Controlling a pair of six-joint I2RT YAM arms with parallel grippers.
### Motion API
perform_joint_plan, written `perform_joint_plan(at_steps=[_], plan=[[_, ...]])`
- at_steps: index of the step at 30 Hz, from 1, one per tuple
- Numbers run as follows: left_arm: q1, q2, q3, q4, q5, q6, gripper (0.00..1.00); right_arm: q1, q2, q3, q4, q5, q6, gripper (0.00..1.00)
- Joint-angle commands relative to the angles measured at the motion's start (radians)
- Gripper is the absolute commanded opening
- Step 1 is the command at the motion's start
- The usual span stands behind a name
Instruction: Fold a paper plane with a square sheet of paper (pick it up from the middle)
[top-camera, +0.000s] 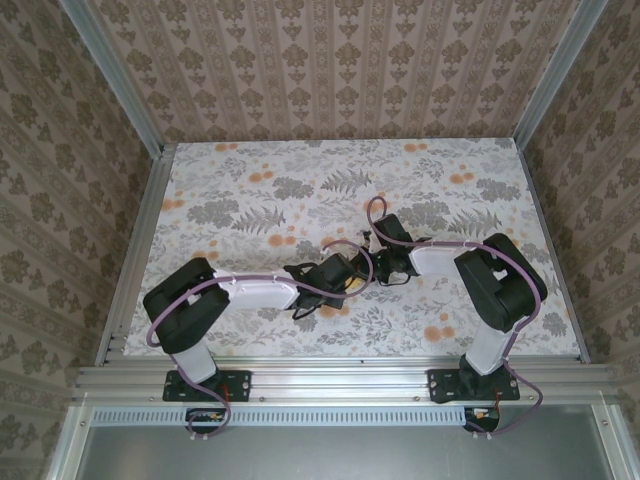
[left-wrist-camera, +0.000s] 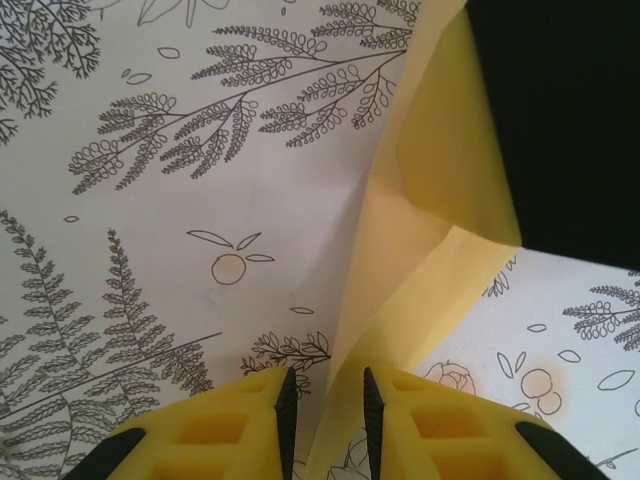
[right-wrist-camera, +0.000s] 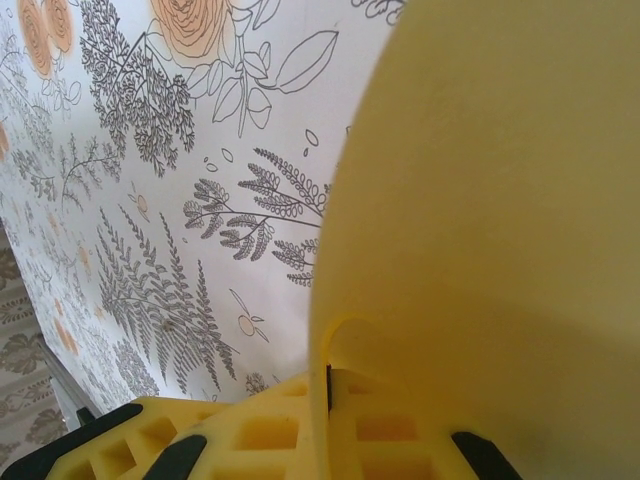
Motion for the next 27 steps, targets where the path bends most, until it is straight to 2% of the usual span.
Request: perform_joint_plan(at_steps=[1, 10, 27], plan=[[0.01, -0.003, 0.006, 0.003, 0.008, 0.019, 0.27, 0.008, 0.006, 0.013, 0.01, -0.034, -0.007, 0.06], [0.008, 0.047, 0.047, -0.072, -0.027, 0.01, 0.26, 0.008, 0.001, 0.019, -0.002, -0.037, -0.001, 0.06], [-0.01, 0.107, 0.082, -0.159, -0.076, -0.038, 0.26, 0.018, -0.091, -0.048, -0.043, 0.055, 0.079, 0.11]])
